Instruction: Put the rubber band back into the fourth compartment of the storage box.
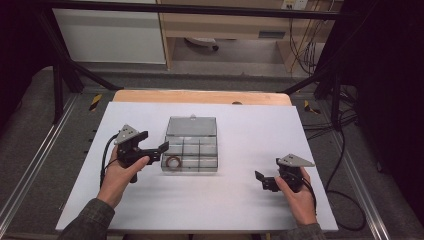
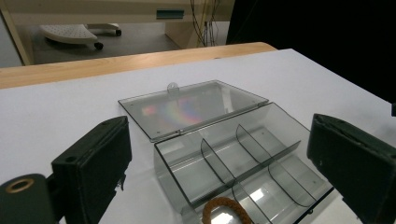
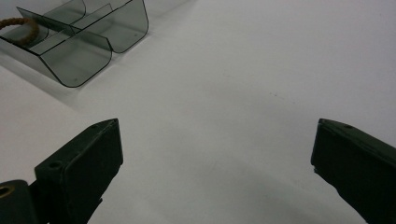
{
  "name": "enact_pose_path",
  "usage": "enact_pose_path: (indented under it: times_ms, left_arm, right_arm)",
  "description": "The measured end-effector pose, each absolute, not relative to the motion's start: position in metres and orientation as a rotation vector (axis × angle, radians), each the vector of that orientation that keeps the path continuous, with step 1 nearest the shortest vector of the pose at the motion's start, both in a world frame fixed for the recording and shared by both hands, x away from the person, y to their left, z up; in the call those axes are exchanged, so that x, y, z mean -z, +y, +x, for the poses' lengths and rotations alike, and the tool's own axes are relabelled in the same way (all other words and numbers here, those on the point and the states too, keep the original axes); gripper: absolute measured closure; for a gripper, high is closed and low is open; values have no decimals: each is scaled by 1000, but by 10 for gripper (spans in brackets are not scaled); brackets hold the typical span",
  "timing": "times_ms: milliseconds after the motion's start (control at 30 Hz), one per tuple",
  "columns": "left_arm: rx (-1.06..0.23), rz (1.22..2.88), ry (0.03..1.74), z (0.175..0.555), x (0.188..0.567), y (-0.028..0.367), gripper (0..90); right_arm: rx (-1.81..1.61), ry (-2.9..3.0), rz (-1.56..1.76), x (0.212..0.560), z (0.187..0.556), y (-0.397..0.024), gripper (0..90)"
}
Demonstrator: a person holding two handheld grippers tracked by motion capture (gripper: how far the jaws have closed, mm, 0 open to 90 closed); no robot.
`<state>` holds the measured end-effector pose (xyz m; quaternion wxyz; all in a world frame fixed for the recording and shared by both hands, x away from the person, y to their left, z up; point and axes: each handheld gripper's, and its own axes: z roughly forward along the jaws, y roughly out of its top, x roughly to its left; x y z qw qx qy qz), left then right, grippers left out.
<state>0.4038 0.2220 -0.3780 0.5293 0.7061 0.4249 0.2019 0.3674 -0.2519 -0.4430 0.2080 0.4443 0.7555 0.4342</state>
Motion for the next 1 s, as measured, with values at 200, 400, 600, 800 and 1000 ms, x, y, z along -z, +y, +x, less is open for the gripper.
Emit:
enact_pose_path:
  times_ms: [200, 400, 600, 800, 1000]
  left_arm:
    - [-484, 1669, 1016, 401, 375, 231, 61]
    - [-488, 1657, 1025, 397, 374, 241, 61]
    - [-498, 1648, 1029, 393, 372, 251, 62]
    - [-504, 1643, 1030, 388, 369, 260, 61]
    - [-511, 1624, 1036, 380, 370, 269, 61]
  right_arm:
    - [-1208, 2103, 1237, 443, 367, -252, 26]
    - [-1207, 2102, 1238, 443, 367, -252, 26]
    - [-1206, 2102, 1238, 443, 368, -252, 26]
    - [-1205, 2101, 1241, 443, 367, -252, 26]
    - [-1206, 2102, 1241, 443, 367, -252, 26]
